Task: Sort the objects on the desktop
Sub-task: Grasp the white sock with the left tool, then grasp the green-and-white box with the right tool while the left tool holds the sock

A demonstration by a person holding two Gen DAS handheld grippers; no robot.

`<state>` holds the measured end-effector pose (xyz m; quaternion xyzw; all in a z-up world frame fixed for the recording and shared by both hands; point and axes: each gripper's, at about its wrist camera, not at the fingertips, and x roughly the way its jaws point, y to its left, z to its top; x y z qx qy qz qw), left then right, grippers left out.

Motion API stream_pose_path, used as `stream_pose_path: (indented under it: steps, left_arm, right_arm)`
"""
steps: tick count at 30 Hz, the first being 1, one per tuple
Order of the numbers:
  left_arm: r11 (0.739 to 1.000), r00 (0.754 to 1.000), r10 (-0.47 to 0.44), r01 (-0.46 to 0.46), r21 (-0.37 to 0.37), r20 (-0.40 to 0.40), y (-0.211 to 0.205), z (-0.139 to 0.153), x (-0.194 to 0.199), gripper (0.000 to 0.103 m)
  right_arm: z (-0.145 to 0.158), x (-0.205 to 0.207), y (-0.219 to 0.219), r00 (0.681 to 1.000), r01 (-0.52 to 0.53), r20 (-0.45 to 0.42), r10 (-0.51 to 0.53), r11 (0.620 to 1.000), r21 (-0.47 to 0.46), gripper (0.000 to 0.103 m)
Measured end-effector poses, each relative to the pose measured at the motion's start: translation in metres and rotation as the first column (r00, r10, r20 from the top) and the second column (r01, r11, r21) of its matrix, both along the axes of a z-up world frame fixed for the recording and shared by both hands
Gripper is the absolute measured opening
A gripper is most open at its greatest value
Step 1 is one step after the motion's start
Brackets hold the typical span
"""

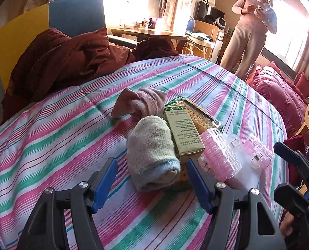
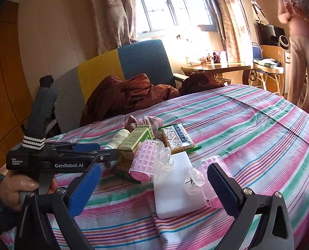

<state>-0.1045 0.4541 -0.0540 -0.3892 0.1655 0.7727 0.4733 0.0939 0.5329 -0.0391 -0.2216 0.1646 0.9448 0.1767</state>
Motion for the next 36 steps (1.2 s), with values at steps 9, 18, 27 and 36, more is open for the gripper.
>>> stream_pose_path:
  steps: [9, 18, 27, 36]
  left_arm:
    - [1.0, 0.999, 0.008, -0.009, 0.02, 0.047, 0.003, -0.012, -0.012, 0.047]
    - [0.991, 0.989, 0.121, -0.126, 0.049, 0.088, -0.039, -0.007, -0.006, 0.046]
    - [0.977, 0.973, 0.197, -0.205, 0.053, 0.118, -0.104, -0.005, 0.015, 0.046]
    - [0.969, 0.968, 0.227, -0.236, 0.074, 0.11, -0.145, -0.006, 0.026, 0.046]
  right_arm:
    - [0.015, -0.025, 0.004, 1.0, -0.024, 0.002, 0.024, 0.999, 0.026, 0.102]
    - [0.015, -0.092, 0.016, 0.985, -0.063, 0.161, 0.06, 0.998, 0.015, 0.082]
    - [-0.005, -0.157, 0.027, 0.925, -0.07, 0.371, 0.084, 0.996, -0.052, 0.082]
    - [-0.021, -0.177, 0.023, 0.887, -0.049, 0.458, 0.051, 0.999, -0.015, 0.036]
